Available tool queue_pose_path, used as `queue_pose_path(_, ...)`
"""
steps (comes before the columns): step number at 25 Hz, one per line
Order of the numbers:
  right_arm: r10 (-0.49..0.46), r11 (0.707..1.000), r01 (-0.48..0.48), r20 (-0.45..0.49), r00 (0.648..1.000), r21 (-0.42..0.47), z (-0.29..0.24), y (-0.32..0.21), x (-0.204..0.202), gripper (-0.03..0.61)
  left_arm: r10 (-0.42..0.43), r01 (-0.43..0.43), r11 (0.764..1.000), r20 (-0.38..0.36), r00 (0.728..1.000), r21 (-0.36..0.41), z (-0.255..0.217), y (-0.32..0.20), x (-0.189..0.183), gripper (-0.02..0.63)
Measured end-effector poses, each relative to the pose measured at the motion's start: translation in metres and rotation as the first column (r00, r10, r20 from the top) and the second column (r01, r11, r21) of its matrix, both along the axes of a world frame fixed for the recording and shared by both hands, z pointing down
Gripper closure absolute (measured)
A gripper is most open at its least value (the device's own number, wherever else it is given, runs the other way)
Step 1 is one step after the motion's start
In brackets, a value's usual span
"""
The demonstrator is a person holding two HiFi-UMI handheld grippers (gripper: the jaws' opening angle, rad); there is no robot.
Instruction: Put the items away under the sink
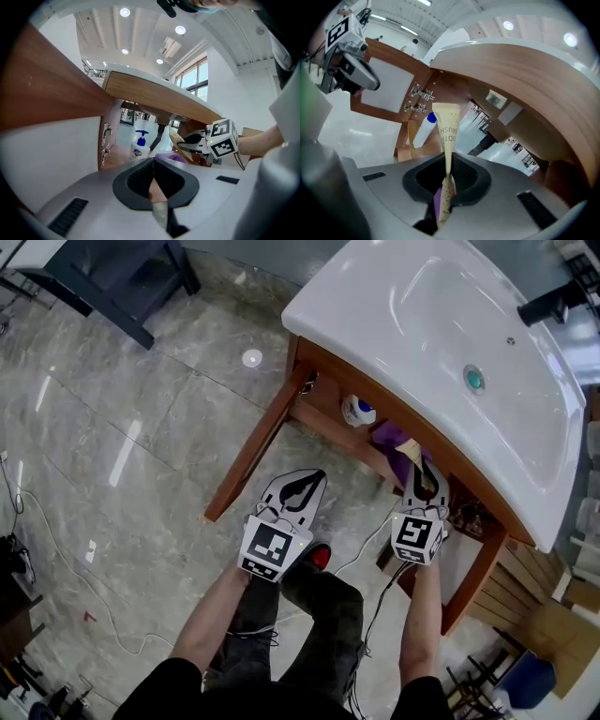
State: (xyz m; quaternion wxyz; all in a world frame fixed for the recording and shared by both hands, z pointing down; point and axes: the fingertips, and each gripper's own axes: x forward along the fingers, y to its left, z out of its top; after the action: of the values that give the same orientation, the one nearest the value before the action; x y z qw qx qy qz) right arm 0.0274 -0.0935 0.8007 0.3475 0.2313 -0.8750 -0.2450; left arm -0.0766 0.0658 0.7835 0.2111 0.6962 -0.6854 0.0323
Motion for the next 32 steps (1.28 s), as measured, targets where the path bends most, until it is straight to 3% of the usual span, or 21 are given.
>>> queue_pose_path(3, 0.006, 0.998, -0.001, -0.084, 0.996, 0.061, 0.012, -0.011, 0.0, 0.534, 0.007, -0.007, 1.0, 0.005, 1.0, -0.001, 0.0, 0.0, -0.001, 0.604)
queue_pose_path(7, 0.016, 0.994, -0.002, -0.129, 0.992, 0.109, 0.022, -0.029, -0.003, 0.534, 0.016, -0.016, 1.0, 0.009, 1.0, -0.003, 0.001, 0.0, -0.001, 0.604)
queue_pose_path(26, 0.062, 0.997, -0.048, -0.254, 0.965, 0.063, 0.072, -0.065, 0.0, 0.531, -0.001, 0.002, 1.0, 0.007, 1.0, -0.023, 0.006, 0.006, 0.003, 0.604)
queue_pose_path(29, 0.076, 0.997, -0.073, -0.253, 0.964, 0.021, 0.072, -0.067, 0.002, 0.43, -0.003, 0.003, 1.0, 0.009, 1.0, -0.029, 0.006, 0.008, 0.005, 0.604)
queue_pose_path(32, 0.087, 0.994, -0.099, -0.236, 0.968, -0.04, 0.071, -0.067, 0.003, 0.383, -0.01, 0.01, 1.0, 0.009, 1.0, -0.026, 0.003, 0.008, 0.004, 0.604)
